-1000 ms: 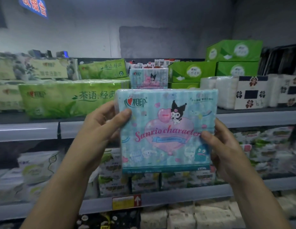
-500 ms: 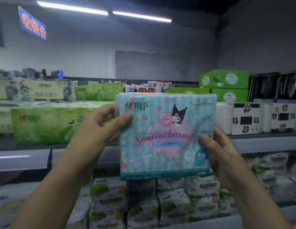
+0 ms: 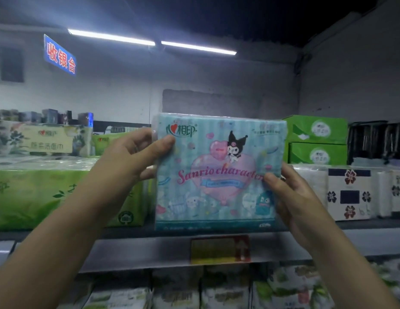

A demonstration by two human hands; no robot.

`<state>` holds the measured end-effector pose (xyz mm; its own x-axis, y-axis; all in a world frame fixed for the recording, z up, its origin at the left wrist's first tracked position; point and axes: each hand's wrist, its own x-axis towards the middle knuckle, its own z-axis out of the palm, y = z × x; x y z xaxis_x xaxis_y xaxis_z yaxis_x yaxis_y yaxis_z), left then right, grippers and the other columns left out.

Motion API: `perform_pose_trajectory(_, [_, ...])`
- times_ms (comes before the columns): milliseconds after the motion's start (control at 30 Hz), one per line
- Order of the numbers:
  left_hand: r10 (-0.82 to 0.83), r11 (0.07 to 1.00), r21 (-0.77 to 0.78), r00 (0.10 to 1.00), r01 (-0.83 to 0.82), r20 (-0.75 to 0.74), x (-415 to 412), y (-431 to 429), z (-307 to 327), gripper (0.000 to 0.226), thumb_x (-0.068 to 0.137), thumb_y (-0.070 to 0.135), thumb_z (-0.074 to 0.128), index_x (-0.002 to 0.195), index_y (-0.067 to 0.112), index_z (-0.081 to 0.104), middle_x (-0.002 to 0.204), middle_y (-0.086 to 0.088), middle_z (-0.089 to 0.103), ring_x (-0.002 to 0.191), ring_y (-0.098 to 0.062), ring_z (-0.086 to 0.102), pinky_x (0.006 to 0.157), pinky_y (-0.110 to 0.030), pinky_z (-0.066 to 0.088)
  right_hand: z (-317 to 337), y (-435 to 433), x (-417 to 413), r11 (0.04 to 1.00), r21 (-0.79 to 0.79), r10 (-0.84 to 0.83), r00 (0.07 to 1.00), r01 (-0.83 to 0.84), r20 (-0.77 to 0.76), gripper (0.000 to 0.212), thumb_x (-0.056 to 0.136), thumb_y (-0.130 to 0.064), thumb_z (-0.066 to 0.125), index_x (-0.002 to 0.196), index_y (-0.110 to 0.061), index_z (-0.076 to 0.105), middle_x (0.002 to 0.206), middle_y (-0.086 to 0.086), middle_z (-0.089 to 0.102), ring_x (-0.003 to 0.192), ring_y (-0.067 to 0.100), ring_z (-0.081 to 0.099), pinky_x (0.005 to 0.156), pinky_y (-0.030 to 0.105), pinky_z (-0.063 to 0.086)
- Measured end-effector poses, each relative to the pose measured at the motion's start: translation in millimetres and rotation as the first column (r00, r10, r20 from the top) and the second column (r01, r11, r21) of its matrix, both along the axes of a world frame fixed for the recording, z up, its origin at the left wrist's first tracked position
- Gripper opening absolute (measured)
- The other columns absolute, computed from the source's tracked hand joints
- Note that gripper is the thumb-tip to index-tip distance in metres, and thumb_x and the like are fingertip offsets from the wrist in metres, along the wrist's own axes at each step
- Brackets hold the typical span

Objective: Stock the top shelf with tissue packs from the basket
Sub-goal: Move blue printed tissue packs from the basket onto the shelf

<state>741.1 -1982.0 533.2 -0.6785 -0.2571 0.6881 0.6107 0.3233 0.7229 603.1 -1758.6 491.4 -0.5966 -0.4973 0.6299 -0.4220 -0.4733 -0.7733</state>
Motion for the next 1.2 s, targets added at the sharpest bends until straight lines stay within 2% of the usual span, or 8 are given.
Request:
perform_pose_trajectory(67, [-0.034,0.999,-0.013,0.999,0.034,-0.002,-8,-6,7,0.061,0.047,0.060,0.085,0.091,0.020,0.074,0.101,-0.002,0.075,0.091,-0.015,0.072,0.067,-0.022,0.056,5,-2,-10,1.000,0.010,-0.002,0.999,0.002,-0.036,0.074,0.039,-0.059,0.087,0.106,-0.035,0.068,0.106,0.001,0.072,0.098,0.020,0.069,0.068,0.028,0.057])
perform_pose_trajectory(133, [-0.067,0.997,-0.024,0.998,0.067,0.011,-14,-13,15,0.070,0.049,0.055,0.085,0.102,0.011,0.071,0.105,-0.005,0.074,0.095,-0.019,0.071,0.070,-0.024,0.057,13,-5,-19,1.000,0.030,0.010,0.995,-0.007,-0.103,0.061,0.045,-0.057,0.085,0.101,-0.037,0.071,0.107,-0.004,0.072,0.098,0.015,0.069,0.068,0.025,0.056])
perform_pose_trajectory(233, [-0.092,0.996,-0.007,0.995,0.092,0.036,-24,-20,29,0.062,0.056,0.041,0.077,0.107,0.007,0.067,0.105,-0.006,0.074,0.098,-0.021,0.071,0.070,-0.025,0.057,27,-11,-32,0.999,0.036,0.014,0.990,-0.009,-0.138,0.049,0.053,-0.049,0.081,0.099,-0.034,0.072,0.108,-0.007,0.072,0.098,0.011,0.068,0.068,0.022,0.056])
perform_pose_trajectory(367, [-0.072,0.996,-0.048,0.996,0.075,0.061,-36,-31,43,0.055,0.052,0.043,0.080,0.099,0.014,0.072,0.103,-0.004,0.075,0.097,-0.020,0.071,0.070,-0.026,0.057,38,-19,-48,0.998,0.053,-0.012,0.984,0.022,-0.176,0.052,0.060,-0.042,0.075,0.109,-0.026,0.066,0.107,-0.007,0.071,0.100,0.010,0.067,0.071,0.024,0.055])
perform_pose_trajectory(667, [0.012,0.983,-0.181,0.991,0.012,0.132,-60,-51,58,0.076,0.032,0.057,0.090,0.097,0.021,0.073,0.105,0.000,0.074,0.096,-0.015,0.071,0.077,-0.030,0.056,47,-38,-80,0.996,0.092,-0.004,0.987,0.019,-0.159,0.054,0.060,-0.032,0.070,0.112,-0.025,0.061,0.100,-0.009,0.072,0.098,0.009,0.068,0.076,0.026,0.056])
perform_pose_trajectory(833, [0.067,0.980,-0.199,0.978,-0.027,0.197,-80,-62,70,0.081,0.028,0.062,0.089,0.095,0.020,0.072,0.101,0.002,0.075,0.095,-0.014,0.071,0.073,-0.029,0.056,63,-55,-105,0.981,0.188,-0.021,0.996,0.037,-0.083,0.048,0.070,-0.024,0.065,0.117,-0.017,0.060,0.111,0.002,0.069,0.104,0.019,0.066,0.088,0.039,0.053])
perform_pose_trajectory(1033, [0.101,0.986,-0.157,0.955,-0.058,0.278,-101,-76,68,0.045,0.061,0.043,0.075,0.096,0.015,0.068,0.096,0.000,0.075,0.104,-0.024,0.068,0.084,-0.038,0.053,62,-74,-129,0.969,0.242,-0.031,0.999,0.038,-0.031,0.029,0.083,-0.015,0.064,0.112,-0.019,0.061,0.109,0.004,0.070,0.102,0.018,0.066,0.090,0.041,0.052])
perform_pose_trajectory(1200, [0.128,0.980,-0.182,0.946,-0.075,0.299,-107,-84,58,0.077,0.043,0.056,0.087,0.104,0.014,0.067,0.106,-0.002,0.074,0.099,-0.017,0.071,0.089,-0.041,0.052,47,-84,-137,0.956,0.289,-0.048,0.999,0.053,-0.022,0.033,0.086,-0.011,0.062,0.119,-0.014,0.059,0.117,0.008,0.066,0.103,0.019,0.066,0.088,0.039,0.055])
